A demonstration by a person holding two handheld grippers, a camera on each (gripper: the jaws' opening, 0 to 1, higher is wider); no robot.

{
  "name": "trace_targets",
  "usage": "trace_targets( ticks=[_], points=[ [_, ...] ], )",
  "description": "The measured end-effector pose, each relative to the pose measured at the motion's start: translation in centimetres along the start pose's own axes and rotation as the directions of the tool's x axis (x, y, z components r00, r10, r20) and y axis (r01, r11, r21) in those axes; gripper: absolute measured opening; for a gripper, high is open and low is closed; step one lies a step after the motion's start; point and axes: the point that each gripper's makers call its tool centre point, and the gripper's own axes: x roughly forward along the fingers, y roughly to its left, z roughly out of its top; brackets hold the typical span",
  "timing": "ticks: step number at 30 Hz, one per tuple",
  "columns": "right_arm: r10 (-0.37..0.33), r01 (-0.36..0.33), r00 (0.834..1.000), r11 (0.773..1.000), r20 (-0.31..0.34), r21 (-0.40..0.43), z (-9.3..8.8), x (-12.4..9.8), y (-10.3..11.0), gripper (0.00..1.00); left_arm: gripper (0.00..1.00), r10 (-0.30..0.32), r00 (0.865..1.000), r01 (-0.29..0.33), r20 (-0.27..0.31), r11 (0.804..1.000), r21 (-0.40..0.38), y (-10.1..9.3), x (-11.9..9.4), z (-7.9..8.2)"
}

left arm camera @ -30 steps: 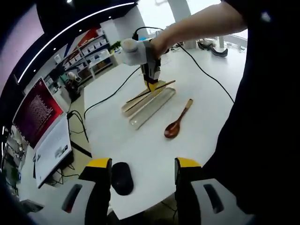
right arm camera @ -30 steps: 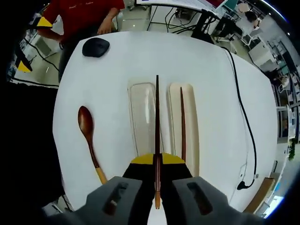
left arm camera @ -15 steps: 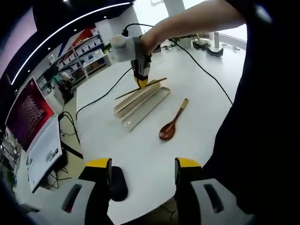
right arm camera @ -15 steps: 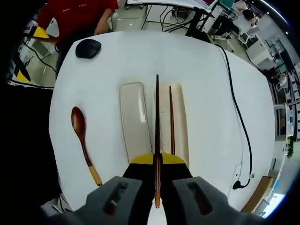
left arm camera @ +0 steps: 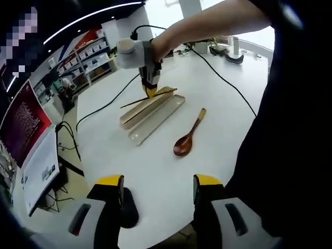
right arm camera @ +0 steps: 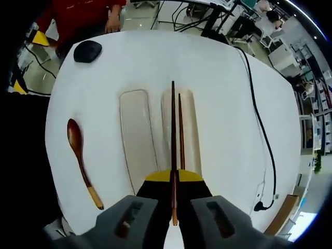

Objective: Arrange the utensils inside the cutlery case until each visible utensil rests in its matching compartment.

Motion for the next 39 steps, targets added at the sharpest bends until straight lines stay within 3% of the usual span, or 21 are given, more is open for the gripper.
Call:
trace_targets(
  ticks=[11,28,39],
  points=[
    [-0.074,0.073,0.997,0.994,-0.007,-0.075,1.0,1.0,-1.9,0.00,0.55,-0.017,1.000,0.017,-0.018,1.000,-0.009,1.2,0.8,-0.9],
    [-0.037,0.036,0.999,0.998,-0.009,-0.047,0.6,4.0,-2.2,0.00,0.55,-0.040,0.999,0.039,-0.036,0.999,-0.030,2.1,2.0,-1.7],
    [-0.028,0.028,1.000,0.999,-0.002,-0.042,0.4,4.5,-2.2,0.00,0.54,-0.040,0.998,0.039,-0.053,0.999,-0.016,2.7,2.5,-1.9]
  ],
)
